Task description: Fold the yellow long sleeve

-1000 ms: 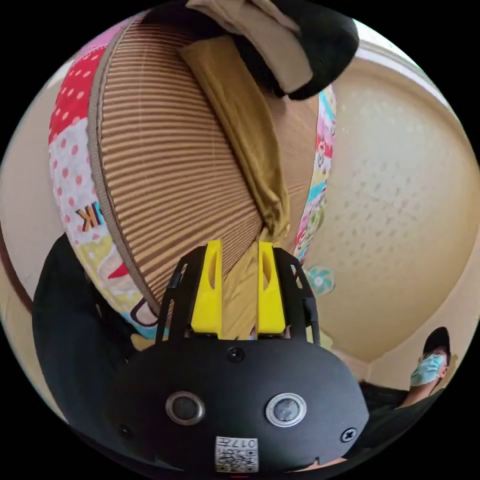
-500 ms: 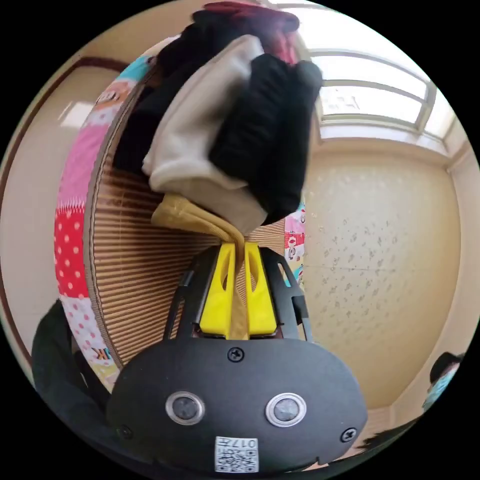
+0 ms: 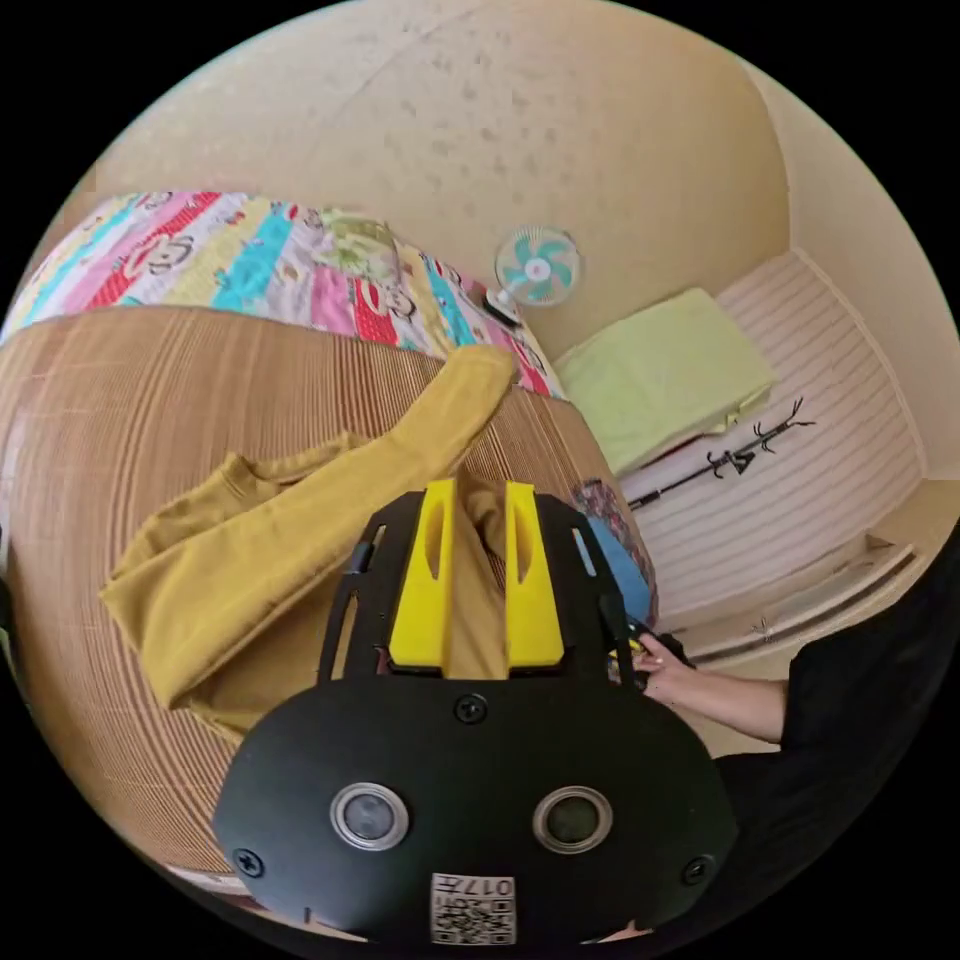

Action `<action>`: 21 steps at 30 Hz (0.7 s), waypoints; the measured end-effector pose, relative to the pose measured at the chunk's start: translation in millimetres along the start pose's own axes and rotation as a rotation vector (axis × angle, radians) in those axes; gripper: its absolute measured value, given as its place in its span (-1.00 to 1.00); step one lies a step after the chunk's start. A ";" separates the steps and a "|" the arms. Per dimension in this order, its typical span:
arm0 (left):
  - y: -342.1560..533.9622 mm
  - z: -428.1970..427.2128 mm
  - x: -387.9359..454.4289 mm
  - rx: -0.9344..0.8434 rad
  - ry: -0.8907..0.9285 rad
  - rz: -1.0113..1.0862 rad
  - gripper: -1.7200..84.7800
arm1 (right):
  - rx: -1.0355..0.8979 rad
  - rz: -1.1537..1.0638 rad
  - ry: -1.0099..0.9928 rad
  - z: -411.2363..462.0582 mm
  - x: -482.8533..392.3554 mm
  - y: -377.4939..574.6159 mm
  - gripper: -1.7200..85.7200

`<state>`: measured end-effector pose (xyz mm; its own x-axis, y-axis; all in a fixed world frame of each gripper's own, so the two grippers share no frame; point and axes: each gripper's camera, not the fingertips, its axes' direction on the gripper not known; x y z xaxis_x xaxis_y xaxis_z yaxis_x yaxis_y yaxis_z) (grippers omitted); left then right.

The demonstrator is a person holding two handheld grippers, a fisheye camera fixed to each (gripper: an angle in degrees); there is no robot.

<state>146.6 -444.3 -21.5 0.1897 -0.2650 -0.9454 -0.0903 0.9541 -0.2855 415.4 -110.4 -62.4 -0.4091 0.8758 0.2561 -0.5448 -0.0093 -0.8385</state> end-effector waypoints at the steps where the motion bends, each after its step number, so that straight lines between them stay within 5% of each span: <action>1: 18.6 27.7 2.9 -0.084 0.012 -0.033 -0.77 | 0.052 0.070 -0.069 -4.6 14.2 -5.3 -0.73; 10: 151.7 34.9 -6.8 -0.339 -0.021 -0.210 -0.77 | 0.032 0.290 0.100 -8.0 49.6 -13.9 -0.70; 16: 187.6 -16.6 -39.6 -0.327 -0.132 -0.327 -0.77 | 0.141 0.301 -0.015 -15.0 50.5 -22.2 -0.83; 21: 213.4 -61.2 -56.0 -0.238 -0.191 -0.411 -0.77 | 0.166 -0.174 -0.151 -18.7 -85.7 14.1 -0.87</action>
<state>56.8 -234.4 -39.1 0.4296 -0.5600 -0.7084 -0.1869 0.7124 -0.6765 456.5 -176.5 -105.2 -0.3965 0.7897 0.4681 -0.7238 0.0447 -0.6886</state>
